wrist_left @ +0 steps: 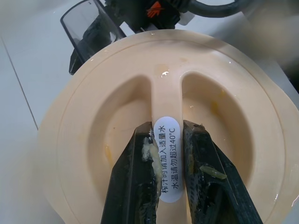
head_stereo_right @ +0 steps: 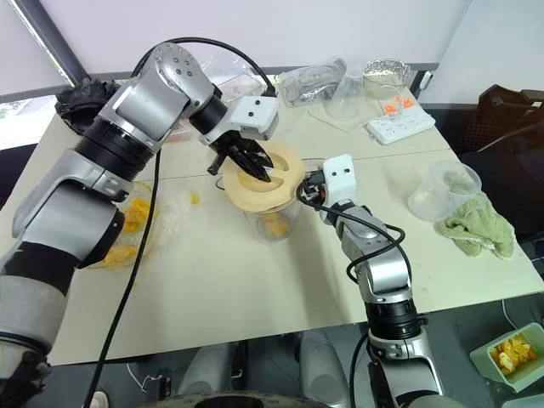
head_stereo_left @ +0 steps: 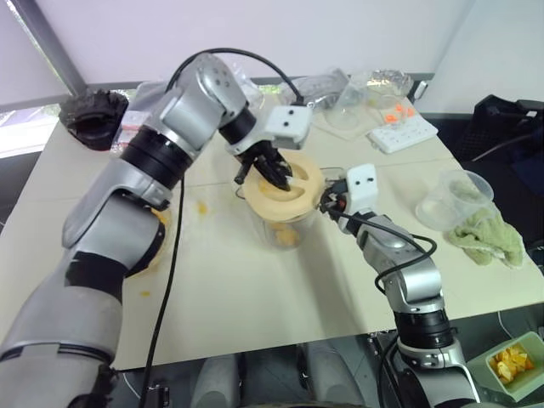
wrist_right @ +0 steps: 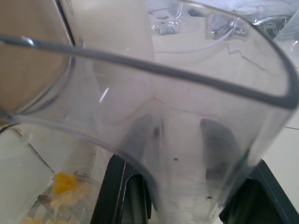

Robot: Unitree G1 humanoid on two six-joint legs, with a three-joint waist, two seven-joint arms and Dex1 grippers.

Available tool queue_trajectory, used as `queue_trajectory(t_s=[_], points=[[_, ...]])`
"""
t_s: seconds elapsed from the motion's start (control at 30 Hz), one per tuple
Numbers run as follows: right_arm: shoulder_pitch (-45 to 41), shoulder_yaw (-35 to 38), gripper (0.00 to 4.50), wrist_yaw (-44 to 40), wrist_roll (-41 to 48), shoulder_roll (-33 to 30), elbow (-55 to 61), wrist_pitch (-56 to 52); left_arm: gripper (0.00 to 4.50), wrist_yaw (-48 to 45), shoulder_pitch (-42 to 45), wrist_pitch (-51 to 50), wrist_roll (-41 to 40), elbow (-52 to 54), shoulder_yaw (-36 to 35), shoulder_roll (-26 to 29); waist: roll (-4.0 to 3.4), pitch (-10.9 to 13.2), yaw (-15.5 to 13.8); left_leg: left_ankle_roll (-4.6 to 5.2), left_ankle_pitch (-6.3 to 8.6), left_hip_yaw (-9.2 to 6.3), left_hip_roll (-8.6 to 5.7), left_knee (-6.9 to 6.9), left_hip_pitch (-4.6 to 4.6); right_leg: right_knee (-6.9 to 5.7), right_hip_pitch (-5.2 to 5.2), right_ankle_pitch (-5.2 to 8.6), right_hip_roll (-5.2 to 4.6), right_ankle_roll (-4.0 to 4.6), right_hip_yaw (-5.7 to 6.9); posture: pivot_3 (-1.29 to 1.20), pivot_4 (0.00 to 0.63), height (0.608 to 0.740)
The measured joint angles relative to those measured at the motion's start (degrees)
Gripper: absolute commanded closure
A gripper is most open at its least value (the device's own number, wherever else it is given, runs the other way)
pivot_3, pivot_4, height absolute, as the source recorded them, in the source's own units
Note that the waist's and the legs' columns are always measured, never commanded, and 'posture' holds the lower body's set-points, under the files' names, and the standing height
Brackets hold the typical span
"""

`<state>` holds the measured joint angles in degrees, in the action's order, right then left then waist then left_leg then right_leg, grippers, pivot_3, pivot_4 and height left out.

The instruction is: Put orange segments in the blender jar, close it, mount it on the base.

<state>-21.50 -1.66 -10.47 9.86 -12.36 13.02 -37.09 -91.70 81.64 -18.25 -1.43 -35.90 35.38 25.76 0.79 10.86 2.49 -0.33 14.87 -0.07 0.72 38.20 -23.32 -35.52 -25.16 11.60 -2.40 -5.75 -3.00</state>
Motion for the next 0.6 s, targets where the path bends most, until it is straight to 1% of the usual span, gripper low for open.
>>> queue_trajectory(t_s=[0.1,0.2,0.27,0.5,0.6], points=[[0.08,0.03,3.28,0.46,-0.10,0.11,-0.25,0.00,4.27,0.51,-0.41,-2.37,1.00,0.00,-0.72,-0.70,-0.01,-0.04,-0.06,0.00,0.00,-0.02,0.00,0.04,0.15,0.01,0.20,0.02,-0.01,0.03,0.00,0.00,0.150,0.740],[0.20,0.18,3.28,1.23,-0.14,0.33,-0.88,0.00,4.27,2.16,-0.85,-9.16,2.12,0.07,-1.44,-1.98,-0.01,-0.08,-0.12,0.00,0.00,-0.06,-0.02,0.04,0.51,0.09,0.59,0.04,-0.02,0.04,0.00,0.00,0.150,0.740],[0.33,0.25,3.28,1.88,-0.21,0.36,-1.22,0.00,4.27,4.15,-0.67,-15.53,2.87,0.07,-2.21,-3.31,-0.03,-0.11,-0.26,0.00,0.00,-0.08,-0.07,0.03,0.73,0.14,0.83,0.17,-0.07,-0.13,0.01,0.00,0.150,0.740],[0.32,0.55,3.28,2.80,-0.71,0.20,-1.46,0.25,4.27,9.31,0.62,-30.44,3.53,0.01,-3.66,-5.63,-0.13,-0.22,-0.87,0.00,0.00,-0.11,-0.16,0.03,0.86,0.19,1.02,0.22,-0.18,-0.20,0.01,0.00,0.150,0.740],[0.26,0.90,3.28,2.84,-0.89,0.05,-1.74,0.77,4.27,10.62,0.66,-34.50,3.46,0.27,-4.81,-6.60,-0.14,-0.22,-1.45,0.00,0.00,-0.11,-0.17,0.03,0.86,0.20,1.02,0.22,-0.18,-0.21,0.01,0.00,0.150,0.740]])
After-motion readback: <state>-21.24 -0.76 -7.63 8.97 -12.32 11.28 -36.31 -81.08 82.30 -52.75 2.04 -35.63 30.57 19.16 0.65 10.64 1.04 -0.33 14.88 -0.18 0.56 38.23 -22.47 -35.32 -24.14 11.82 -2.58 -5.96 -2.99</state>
